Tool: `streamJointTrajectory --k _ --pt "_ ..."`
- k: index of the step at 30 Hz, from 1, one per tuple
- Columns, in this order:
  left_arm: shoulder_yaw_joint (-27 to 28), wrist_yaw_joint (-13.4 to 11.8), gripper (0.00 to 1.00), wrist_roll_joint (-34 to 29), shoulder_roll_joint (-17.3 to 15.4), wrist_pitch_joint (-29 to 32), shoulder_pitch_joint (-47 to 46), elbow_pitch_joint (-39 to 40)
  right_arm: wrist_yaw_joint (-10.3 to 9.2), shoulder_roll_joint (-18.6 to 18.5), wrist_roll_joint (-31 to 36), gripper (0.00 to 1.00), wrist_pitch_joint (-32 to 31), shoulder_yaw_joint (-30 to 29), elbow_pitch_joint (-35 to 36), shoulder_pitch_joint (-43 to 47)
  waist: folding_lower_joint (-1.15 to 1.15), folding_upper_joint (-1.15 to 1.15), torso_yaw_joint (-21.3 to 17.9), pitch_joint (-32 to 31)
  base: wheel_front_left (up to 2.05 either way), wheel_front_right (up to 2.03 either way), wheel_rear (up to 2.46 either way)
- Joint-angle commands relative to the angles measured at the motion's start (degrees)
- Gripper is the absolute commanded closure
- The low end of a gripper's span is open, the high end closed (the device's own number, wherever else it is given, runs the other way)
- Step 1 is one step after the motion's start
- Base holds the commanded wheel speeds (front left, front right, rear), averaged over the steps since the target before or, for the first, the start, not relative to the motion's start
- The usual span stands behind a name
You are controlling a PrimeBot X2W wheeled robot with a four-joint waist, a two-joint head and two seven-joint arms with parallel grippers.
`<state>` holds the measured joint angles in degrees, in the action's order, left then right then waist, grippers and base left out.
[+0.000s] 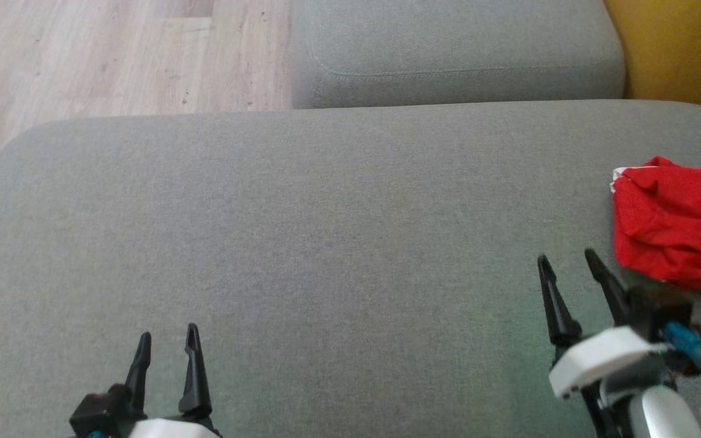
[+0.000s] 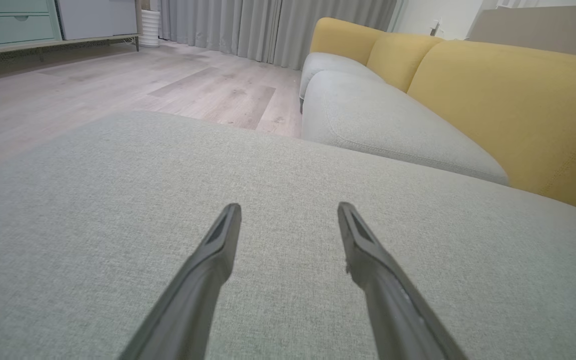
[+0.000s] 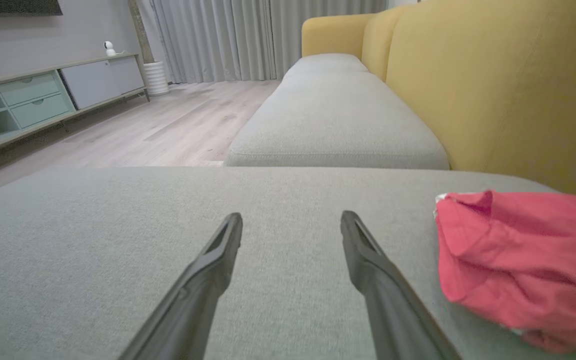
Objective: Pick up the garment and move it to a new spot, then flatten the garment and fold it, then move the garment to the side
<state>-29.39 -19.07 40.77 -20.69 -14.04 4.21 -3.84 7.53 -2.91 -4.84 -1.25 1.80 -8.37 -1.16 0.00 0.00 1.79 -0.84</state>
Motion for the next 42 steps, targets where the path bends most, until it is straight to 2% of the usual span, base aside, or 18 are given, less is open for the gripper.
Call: streamJointTrajectory --k 1,10,22,23,27,30,42 --pt "2.2 0.3 0.00 -0.4 -0.2 -0.7 -1.6 1.1 -0.04 0.0 -0.9 0.00 1.2 1.1 2.7 -0.3 0.00 0.00 0.4 0.1 0.00 0.00 0.00" --pt "1.7 1.3 0.00 0.4 0.5 -0.7 -1.7 0.2 -0.04 0.0 -2.0 0.00 2.5 2.1 3.4 2.8 0.00 0.00 0.3 0.4 0.00 0.00 0.00" --pt "1.6 1.0 0.00 0.2 0.8 -0.8 -2.0 0.1 -0.04 0.0 -2.4 0.00 1.9 3.1 4.0 3.1 0.00 0.00 0.2 0.7 0.00 0.00 0.00" --pt "-0.3 1.0 1.00 0.2 1.3 -0.2 0.0 -1.4 0.00 0.2 -1.8 1.00 1.8 1.7 1.6 4.3 0.01 0.00 0.1 0.7 0.00 0.00 0.00" --pt "-0.6 1.0 1.00 0.2 2.2 -0.1 0.6 -4.3 0.00 0.2 -1.9 1.00 1.8 1.7 -1.8 4.9 0.01 0.00 0.1 0.8 0.00 0.00 0.00" --pt "-0.1 1.4 1.00 1.1 2.4 0.2 0.4 -4.3 0.00 0.2 -3.3 1.00 1.8 1.7 -1.7 4.8 0.01 0.00 0.1 0.8 0.00 0.00 0.00" --pt "3.7 4.3 1.00 7.1 3.9 2.3 -0.8 -5.1 -0.01 -0.4 -13.6 1.00 1.5 1.3 -2.3 3.7 0.01 0.00 -0.1 0.8 0.00 0.00 0.00"
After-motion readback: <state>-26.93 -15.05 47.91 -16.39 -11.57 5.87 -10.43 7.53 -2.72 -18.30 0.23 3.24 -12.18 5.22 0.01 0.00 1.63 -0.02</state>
